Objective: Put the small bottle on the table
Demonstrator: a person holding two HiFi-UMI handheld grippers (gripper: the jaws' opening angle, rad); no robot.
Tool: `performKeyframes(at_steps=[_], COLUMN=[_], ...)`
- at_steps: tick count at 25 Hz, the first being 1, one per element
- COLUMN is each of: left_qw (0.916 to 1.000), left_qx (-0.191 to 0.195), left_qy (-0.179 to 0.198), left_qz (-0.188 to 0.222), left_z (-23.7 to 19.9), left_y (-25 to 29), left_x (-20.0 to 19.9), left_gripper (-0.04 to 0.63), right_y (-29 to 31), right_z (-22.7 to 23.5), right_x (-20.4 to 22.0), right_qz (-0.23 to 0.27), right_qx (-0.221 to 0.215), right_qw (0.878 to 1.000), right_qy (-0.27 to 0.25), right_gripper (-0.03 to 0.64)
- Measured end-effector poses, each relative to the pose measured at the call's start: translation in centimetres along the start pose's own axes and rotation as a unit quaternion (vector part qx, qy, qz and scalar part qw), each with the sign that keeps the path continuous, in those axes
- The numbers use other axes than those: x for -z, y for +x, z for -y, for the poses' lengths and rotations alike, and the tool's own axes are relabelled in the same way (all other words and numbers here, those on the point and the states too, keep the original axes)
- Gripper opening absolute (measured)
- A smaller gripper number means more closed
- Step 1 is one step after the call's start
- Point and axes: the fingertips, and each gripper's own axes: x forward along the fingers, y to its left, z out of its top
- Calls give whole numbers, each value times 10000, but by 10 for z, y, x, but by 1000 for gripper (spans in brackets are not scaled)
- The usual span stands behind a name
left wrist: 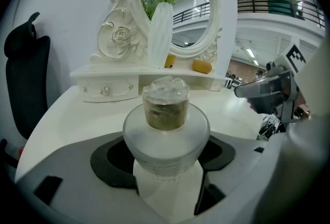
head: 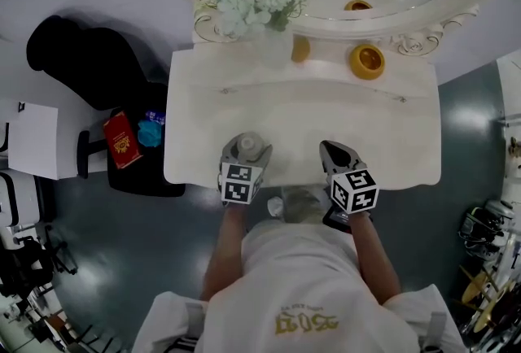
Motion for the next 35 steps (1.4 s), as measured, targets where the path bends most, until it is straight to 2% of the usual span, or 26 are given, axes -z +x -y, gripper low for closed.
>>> performKeyframes(at_steps=[13,17,23,35], left_qw=[10000,9999,9989,9974], left_qx=[82,71,-8,-126], left_qy=[14,103,461,714], left_qz=[-37,-31,17,-24], left_z=[6,6,7,6], left_y=[18,23,30,40], left_x=[-10,-13,-16,-17], left_gripper=[345,345,345,347], right_y=[10,13,16,17], right_z=[15,16,22,24], right_x=[6,6,10,10], right_qz=[-176,-198,-257,-253], right_qx=[30,10,27,36], right_qw=[9998,9997,9996,9996], right_qy=[88,107,143,149], right_gripper=[13,14,14,13])
